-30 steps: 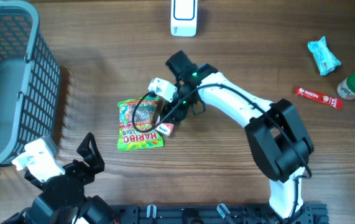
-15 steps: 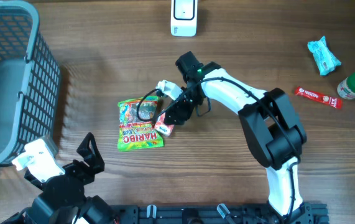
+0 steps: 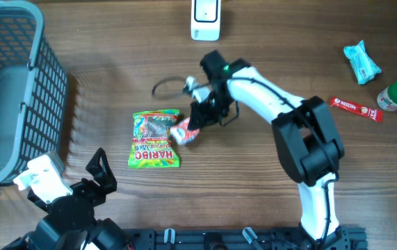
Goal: Scan the item barcode
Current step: 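Lift the Kleenex packet toward the scanner with the right gripper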
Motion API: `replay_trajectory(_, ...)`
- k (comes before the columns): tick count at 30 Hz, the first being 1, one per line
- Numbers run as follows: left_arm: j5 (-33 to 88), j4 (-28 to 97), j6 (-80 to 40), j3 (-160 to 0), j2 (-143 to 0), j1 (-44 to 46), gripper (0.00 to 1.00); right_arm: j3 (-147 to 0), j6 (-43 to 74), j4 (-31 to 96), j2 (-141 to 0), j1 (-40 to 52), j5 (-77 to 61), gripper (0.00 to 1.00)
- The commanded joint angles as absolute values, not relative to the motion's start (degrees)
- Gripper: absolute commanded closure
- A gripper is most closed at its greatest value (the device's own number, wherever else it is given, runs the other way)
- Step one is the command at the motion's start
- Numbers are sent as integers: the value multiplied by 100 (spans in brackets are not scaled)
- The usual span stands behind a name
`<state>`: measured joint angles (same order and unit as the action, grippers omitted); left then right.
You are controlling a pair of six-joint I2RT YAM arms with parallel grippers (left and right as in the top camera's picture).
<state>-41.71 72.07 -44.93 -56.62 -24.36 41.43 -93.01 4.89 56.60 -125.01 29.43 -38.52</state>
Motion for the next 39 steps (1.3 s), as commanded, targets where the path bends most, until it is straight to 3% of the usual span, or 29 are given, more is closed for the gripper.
replay_trajectory(1, -4182, 7207, -4567, -5642, -2416, 4108, 0, -9675, 3059, 6073, -11996, 2670, -3846, 96)
replay_trajectory(3, -4182, 7207, -4567, -5642, -2416, 4108, 0, -9675, 4604, 6681, -11874, 2517, -3830, 96)
replay_trajectory(6, -4182, 7207, -4567, -5642, -2416, 4108, 0, -9675, 5629, 7599, -11848, 2309, -4204, 96)
replay_trajectory(20, -4182, 7207, -4567, -5642, -2416, 4108, 0, -9675, 5596, 8261, -11848, 2169, -4709, 96)
replay_trajectory(25, -4182, 7207, -4567, -5642, -2416, 4108, 0, -9675, 4388, 7505, -11815, 2174, -4633, 96)
replay_trajectory(28, -4182, 7207, -4567, -5642, -2416, 4108, 0, -9675, 3479, 6359, -11732, 2290, -3352, 96)
replay_trajectory(31, -4182, 7207, -4567, -5642, -2416, 4108, 0, -9675, 3465, 5669, -11708, 2491, -1669, 96)
replay_trajectory(35, -4182, 7207, -4567, -5642, -2416, 4108, 0, -9675, 3527, 4858, -11705, 2727, -397, 96)
replay_trajectory(39, -4182, 7207, -4567, -5642, -2416, 4108, 0, -9673, 5741, 4668, -11699, 2856, 1334, 96)
